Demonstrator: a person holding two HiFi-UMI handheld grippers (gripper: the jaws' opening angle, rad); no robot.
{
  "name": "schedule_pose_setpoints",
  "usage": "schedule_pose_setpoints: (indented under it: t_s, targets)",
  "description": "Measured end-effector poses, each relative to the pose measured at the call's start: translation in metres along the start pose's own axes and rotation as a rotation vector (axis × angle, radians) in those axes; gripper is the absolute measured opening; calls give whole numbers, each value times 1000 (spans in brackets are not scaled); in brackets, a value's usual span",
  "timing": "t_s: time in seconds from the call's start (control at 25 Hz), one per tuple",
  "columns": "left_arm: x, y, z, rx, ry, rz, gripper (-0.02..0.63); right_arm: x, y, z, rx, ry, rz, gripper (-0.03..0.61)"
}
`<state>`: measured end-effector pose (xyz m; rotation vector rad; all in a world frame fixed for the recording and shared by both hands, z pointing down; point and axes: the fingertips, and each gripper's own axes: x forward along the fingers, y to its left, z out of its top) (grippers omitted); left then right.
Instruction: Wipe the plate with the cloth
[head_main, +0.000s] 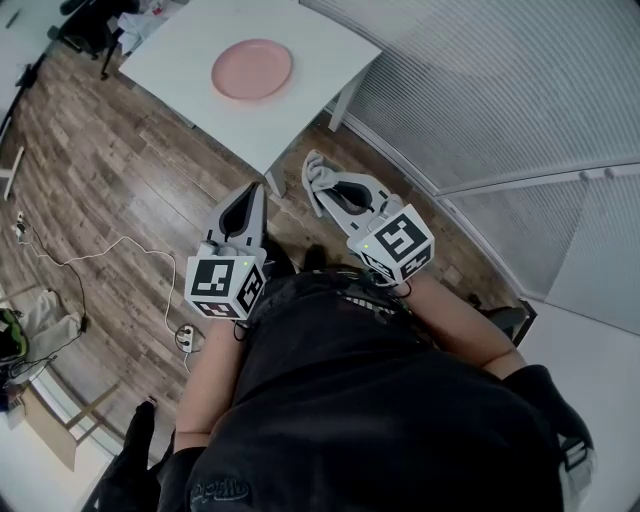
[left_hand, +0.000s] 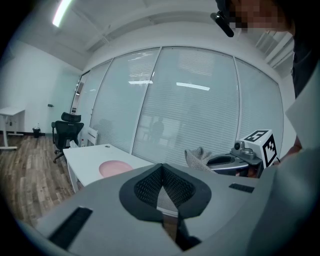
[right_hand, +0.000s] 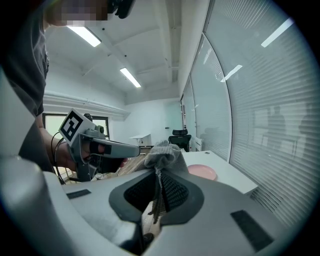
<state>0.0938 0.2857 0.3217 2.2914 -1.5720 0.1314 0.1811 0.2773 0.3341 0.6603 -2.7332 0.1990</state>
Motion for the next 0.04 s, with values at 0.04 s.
schedule_pose_setpoints:
  t_s: [0.04]
  targets:
    - [0, 0, 0, 1, 1, -2, 17, 0, 0, 0, 0, 0, -2, 37]
